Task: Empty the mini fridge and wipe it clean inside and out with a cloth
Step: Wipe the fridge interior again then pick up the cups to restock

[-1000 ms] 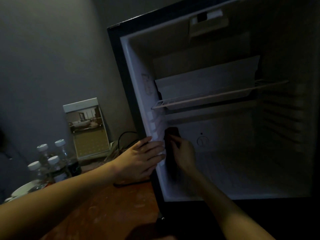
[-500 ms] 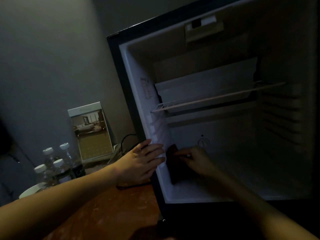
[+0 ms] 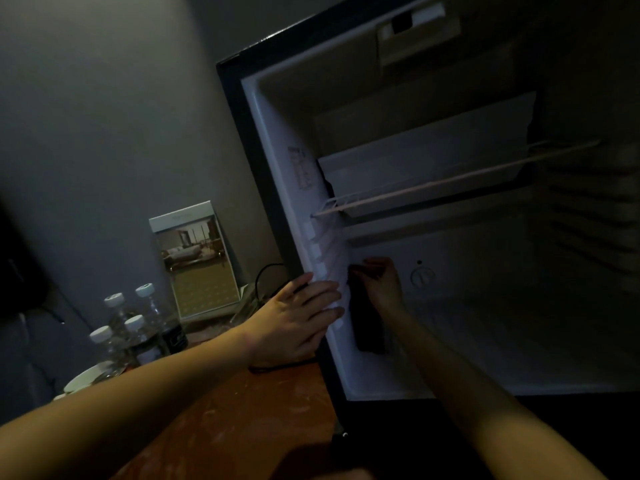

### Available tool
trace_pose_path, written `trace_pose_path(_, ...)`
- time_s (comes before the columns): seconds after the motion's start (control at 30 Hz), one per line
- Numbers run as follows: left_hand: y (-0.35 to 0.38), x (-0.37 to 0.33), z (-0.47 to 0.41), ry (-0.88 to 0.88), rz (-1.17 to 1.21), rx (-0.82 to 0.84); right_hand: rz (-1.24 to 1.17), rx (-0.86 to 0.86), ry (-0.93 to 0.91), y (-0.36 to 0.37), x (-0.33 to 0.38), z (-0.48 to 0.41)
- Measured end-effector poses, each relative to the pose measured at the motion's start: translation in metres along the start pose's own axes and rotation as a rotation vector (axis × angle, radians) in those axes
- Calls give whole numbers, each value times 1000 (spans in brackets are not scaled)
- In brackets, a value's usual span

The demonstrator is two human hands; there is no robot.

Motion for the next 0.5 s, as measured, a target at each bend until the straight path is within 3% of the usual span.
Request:
trace_pose_path(0.17,1,0,-1,-9,-14,-17,-389,11,198,2,-13,-2)
trace_pose_path(0.4,0,1,-2,-21,-2,-79,-473,329,435,36,-3,6)
trace_pose_path(0.5,0,1,-1,-28,14,-92,-449,235,480,39,0,-2)
Point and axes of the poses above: each hand's wrist, its own z-axis away from the middle knuckle, its own y-axis out of the palm, x = y × z, the point moved 10 cm from there along -z, towards the middle knuckle, and after that the axes turned 5 degrees about y, right-handed, at the moved point
